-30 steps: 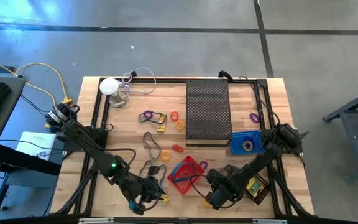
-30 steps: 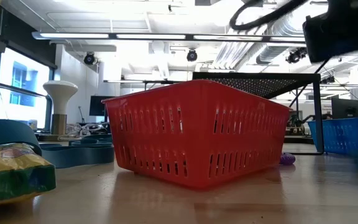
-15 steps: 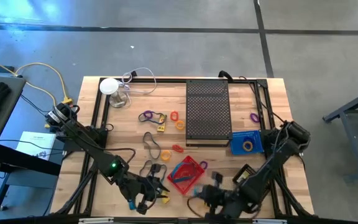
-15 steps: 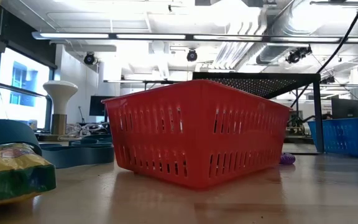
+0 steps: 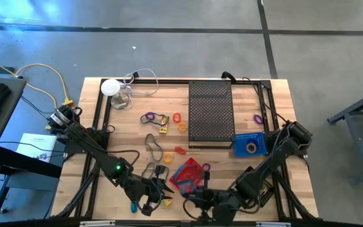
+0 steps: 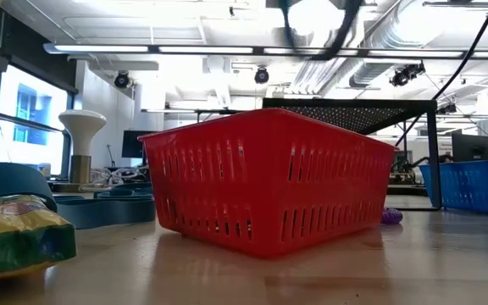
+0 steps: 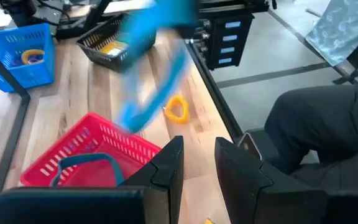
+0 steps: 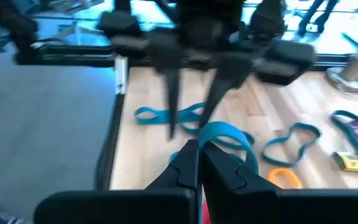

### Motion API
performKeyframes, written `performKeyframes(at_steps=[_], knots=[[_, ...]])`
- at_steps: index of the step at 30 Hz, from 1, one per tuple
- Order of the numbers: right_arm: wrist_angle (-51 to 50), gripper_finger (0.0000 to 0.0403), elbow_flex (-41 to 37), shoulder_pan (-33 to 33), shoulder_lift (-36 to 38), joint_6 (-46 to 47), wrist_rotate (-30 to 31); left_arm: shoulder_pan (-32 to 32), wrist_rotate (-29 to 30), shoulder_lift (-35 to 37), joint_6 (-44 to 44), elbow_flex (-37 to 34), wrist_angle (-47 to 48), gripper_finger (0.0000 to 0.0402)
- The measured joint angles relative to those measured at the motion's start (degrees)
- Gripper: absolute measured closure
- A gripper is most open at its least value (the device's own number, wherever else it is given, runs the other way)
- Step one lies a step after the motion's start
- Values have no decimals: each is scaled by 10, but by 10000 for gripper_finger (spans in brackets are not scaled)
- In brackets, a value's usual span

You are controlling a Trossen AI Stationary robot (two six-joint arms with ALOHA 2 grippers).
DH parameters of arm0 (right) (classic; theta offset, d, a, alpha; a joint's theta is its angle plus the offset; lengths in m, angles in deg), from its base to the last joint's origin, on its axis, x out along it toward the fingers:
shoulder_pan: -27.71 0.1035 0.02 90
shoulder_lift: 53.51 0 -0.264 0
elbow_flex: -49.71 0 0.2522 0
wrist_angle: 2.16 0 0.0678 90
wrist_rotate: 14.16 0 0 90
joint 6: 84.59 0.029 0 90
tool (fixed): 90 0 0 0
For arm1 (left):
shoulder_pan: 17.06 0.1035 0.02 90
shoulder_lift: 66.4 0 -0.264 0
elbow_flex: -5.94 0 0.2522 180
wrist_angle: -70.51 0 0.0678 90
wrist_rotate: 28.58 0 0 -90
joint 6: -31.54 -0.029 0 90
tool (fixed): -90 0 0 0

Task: Pick & Place Office Desk Supplies
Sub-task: Put the blue rubberband into the red basket

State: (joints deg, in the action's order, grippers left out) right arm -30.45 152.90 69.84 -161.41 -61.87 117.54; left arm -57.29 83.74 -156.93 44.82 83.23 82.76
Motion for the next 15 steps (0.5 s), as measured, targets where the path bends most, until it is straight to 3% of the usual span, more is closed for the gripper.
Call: performKeyframes(at_steps=[6, 15], knots=[[-15, 400, -1, -33, -16, 45, -15, -1, -1, -15, 0, 0, 0, 316], [-165, 400, -1, -60, -26, 289, -34, -1, -12, -16, -16, 0, -1, 316]])
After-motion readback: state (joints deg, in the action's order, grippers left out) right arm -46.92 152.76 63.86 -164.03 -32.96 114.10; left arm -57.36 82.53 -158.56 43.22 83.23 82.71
